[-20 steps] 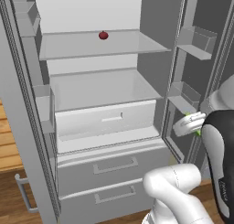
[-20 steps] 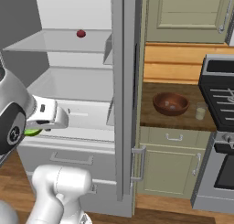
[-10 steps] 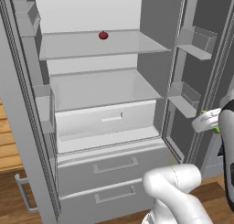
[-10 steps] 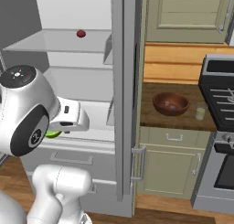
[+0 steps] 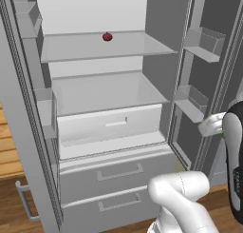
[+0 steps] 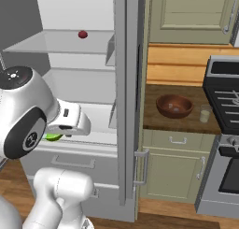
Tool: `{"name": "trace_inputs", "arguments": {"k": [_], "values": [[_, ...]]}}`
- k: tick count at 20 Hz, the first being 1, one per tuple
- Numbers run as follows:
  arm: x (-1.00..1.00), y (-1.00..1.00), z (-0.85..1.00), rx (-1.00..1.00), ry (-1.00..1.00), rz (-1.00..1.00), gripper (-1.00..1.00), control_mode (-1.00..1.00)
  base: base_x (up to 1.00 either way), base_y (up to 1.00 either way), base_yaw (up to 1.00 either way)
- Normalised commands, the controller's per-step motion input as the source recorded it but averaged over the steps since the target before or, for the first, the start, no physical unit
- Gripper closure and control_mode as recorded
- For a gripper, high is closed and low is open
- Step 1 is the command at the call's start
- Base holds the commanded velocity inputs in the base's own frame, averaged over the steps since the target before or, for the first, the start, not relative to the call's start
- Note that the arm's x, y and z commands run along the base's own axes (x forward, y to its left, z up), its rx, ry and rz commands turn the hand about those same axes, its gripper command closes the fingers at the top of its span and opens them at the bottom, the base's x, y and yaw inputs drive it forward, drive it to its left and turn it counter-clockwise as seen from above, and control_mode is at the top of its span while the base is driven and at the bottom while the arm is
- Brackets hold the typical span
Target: Grab a lemon wedge from the fridge and one ice cube from the ice bowl, and put them in the glass of lemonade.
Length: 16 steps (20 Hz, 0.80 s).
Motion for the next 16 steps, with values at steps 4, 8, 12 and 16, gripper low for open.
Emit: {"name": "trace_inputs", "arguments": {"k": [4,8,12,16], "values": [[0.08,0.01,0.00,0.00,0.00,-0.14,1.00,-1.00,0.00,0.00,0.00],[0.01,-0.03,0.00,0.00,0.00,-0.08,1.00,-1.00,0.00,0.00,0.00],[-0.27,-0.17,0.00,0.04,-0.02,-0.02,1.00,-1.00,0.00,0.00,0.00],[-0.63,-0.08,0.00,0.05,-0.07,0.02,1.00,-1.00,0.00,0.00,0.00]]}}
